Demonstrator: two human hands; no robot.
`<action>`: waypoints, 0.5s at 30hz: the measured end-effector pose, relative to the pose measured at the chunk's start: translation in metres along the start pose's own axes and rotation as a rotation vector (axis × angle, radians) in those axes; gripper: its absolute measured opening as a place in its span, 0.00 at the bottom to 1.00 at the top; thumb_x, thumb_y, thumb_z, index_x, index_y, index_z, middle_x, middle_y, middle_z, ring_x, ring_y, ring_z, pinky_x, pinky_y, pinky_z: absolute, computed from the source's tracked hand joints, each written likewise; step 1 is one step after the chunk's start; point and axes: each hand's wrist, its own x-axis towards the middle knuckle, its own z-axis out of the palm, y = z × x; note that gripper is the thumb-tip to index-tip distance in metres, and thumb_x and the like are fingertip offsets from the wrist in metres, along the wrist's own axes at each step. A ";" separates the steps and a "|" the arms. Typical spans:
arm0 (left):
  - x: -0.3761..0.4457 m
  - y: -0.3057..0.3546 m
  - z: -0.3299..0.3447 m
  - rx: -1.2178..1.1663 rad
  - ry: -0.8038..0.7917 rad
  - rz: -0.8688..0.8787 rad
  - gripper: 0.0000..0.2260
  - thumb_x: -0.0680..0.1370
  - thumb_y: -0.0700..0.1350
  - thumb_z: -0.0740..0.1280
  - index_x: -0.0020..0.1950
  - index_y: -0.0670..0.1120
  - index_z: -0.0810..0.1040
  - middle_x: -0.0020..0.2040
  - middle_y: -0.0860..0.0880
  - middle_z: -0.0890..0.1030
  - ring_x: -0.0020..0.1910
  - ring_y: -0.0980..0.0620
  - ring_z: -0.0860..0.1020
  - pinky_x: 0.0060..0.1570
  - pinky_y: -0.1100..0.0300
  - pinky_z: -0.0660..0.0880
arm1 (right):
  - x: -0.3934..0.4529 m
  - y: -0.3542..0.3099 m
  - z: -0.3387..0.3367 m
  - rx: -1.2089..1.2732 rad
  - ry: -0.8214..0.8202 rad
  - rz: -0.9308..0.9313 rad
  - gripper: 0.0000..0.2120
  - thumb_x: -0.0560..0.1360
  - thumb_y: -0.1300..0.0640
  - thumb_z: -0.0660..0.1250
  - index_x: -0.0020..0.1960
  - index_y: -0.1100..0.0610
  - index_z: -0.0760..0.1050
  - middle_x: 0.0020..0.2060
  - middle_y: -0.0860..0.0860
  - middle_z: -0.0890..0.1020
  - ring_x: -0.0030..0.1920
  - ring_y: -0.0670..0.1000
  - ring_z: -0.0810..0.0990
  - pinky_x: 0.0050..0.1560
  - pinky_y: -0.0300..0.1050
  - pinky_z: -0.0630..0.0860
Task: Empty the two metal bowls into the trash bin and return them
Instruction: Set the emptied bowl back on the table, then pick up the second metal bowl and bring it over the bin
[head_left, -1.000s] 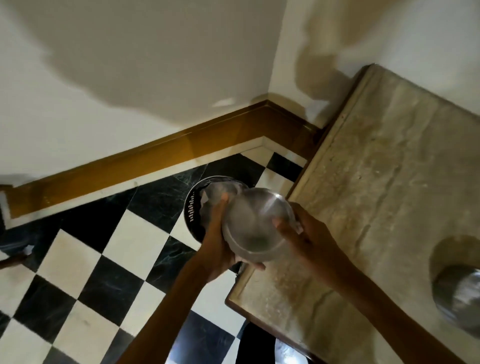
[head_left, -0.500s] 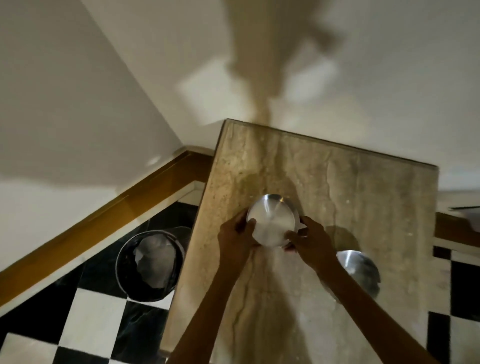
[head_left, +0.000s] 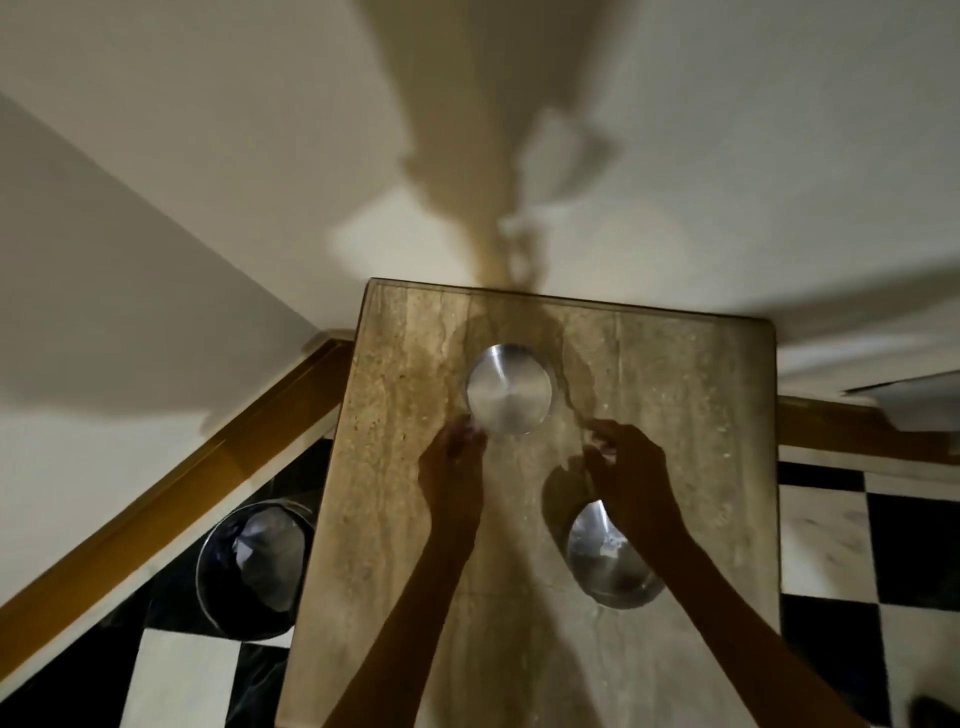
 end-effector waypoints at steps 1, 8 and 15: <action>-0.014 -0.006 0.000 -0.016 -0.015 -0.045 0.06 0.79 0.42 0.70 0.50 0.53 0.84 0.44 0.51 0.86 0.44 0.51 0.84 0.49 0.48 0.83 | -0.013 0.012 -0.006 -0.133 -0.030 -0.047 0.15 0.77 0.58 0.66 0.63 0.56 0.76 0.53 0.49 0.80 0.53 0.50 0.79 0.51 0.40 0.76; -0.104 -0.044 0.016 -0.148 -0.287 -0.387 0.10 0.83 0.44 0.66 0.50 0.56 0.86 0.49 0.48 0.87 0.49 0.47 0.85 0.46 0.56 0.82 | -0.069 0.072 -0.016 -0.248 -0.115 0.047 0.15 0.77 0.56 0.66 0.64 0.54 0.75 0.55 0.55 0.80 0.54 0.54 0.79 0.52 0.44 0.76; -0.124 -0.052 0.011 -0.418 -0.218 -0.577 0.09 0.81 0.44 0.68 0.56 0.43 0.85 0.54 0.42 0.87 0.53 0.45 0.85 0.53 0.50 0.80 | -0.078 0.066 -0.010 -0.177 -0.051 0.052 0.07 0.77 0.65 0.65 0.54 0.60 0.80 0.45 0.54 0.82 0.43 0.50 0.81 0.41 0.36 0.76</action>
